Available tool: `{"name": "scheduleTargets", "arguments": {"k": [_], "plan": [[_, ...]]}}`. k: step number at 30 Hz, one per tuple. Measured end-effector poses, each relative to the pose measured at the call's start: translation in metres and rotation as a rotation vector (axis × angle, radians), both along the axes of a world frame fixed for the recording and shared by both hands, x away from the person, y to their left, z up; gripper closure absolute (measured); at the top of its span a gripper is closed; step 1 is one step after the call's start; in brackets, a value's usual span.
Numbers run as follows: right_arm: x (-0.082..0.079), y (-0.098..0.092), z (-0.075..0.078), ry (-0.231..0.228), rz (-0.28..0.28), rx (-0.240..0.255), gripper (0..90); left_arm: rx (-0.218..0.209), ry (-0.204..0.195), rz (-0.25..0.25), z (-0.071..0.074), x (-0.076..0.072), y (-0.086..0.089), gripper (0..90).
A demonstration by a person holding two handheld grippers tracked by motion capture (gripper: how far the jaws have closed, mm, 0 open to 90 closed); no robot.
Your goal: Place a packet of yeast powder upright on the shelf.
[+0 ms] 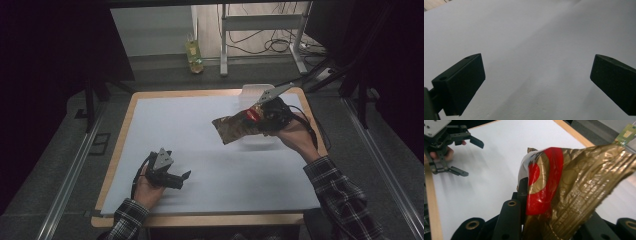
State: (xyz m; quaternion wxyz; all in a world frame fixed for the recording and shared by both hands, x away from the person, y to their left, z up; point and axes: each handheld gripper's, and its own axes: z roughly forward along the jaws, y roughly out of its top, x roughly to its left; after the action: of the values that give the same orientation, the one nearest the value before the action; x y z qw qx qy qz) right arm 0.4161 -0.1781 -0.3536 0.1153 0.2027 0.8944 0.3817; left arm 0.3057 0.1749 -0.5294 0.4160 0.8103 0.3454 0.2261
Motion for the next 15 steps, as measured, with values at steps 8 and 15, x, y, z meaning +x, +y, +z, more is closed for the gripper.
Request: {"name": "scheduleTargets", "arguments": {"k": [8, 15], "plan": [[0.013, -0.008, 0.019, -0.072, 0.017, -0.042, 72.3, 0.003, 0.003, -0.006, -0.001, 0.0, -0.001, 0.0], [0.023, -0.015, 0.03, -0.14, 0.019, -0.092, 72.5, 0.018, 0.007, -0.017, -0.001, 0.0, -0.002, 0.0]]}}
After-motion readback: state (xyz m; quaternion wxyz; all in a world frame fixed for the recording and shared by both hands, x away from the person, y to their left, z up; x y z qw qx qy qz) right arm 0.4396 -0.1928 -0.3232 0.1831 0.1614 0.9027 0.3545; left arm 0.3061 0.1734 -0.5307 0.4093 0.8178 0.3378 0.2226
